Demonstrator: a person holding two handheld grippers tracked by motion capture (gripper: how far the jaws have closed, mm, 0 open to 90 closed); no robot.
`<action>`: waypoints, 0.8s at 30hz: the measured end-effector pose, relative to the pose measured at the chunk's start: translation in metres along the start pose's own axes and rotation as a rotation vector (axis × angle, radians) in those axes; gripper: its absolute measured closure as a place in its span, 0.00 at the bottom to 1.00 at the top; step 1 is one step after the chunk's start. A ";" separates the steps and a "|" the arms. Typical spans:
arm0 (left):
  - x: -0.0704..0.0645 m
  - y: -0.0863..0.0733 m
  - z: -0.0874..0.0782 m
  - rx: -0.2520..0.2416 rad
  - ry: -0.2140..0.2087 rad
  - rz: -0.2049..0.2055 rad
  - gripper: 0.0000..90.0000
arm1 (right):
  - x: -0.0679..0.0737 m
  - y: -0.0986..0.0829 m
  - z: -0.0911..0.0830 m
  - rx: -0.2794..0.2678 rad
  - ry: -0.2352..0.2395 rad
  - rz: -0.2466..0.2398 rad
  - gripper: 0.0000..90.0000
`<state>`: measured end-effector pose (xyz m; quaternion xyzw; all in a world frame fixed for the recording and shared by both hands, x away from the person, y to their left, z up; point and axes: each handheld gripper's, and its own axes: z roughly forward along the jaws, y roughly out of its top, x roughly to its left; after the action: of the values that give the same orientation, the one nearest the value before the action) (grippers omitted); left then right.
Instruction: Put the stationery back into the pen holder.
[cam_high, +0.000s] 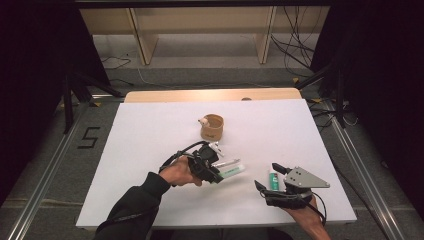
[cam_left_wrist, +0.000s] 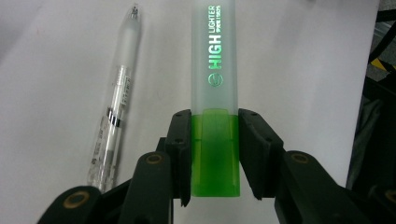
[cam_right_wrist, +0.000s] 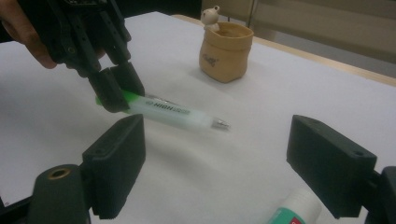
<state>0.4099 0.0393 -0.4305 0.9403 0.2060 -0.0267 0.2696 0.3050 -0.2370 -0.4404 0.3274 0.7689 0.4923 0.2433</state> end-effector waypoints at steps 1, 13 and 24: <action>0.000 -0.001 -0.001 0.001 -0.001 -0.003 0.74 | 0.001 0.000 0.000 0.001 0.000 -0.009 0.23; -0.007 -0.009 -0.012 0.035 -0.023 -0.039 0.74 | 0.024 0.009 0.010 0.042 0.038 -0.169 0.23; -0.012 -0.015 -0.020 0.049 -0.032 -0.056 0.74 | 0.042 0.015 0.023 0.077 0.055 -0.304 0.24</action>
<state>0.3914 0.0564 -0.4190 0.9399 0.2274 -0.0543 0.2491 0.2969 -0.1878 -0.4374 0.2025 0.8342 0.4288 0.2814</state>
